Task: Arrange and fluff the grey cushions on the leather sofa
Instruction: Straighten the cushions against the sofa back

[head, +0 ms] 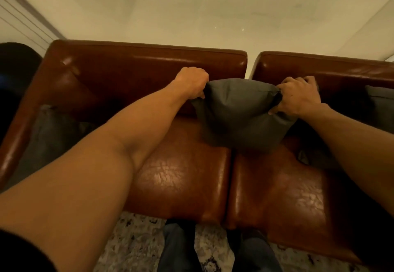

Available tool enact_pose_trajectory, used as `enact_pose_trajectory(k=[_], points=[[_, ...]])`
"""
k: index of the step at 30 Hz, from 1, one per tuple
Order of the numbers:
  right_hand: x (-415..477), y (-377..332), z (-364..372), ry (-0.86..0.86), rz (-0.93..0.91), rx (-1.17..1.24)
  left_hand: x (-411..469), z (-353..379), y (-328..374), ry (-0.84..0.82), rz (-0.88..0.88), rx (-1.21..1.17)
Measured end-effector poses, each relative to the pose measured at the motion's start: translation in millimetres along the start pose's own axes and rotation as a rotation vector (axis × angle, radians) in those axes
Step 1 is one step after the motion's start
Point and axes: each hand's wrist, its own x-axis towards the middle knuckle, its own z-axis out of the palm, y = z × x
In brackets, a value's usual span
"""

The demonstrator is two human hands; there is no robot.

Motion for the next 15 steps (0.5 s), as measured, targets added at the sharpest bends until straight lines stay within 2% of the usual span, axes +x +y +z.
enact_pose_trajectory(k=[9, 15], points=[[19.0, -152.5, 3.9, 0.001, -0.058, 0.094, -58.9, 26.4, -128.4, -0.032, -0.094, 0.056], [52.3, -212.9, -21.1, 0.062, -0.104, 0.062, -85.5, 52.8, -194.8, -0.044, -0.149, 0.011]])
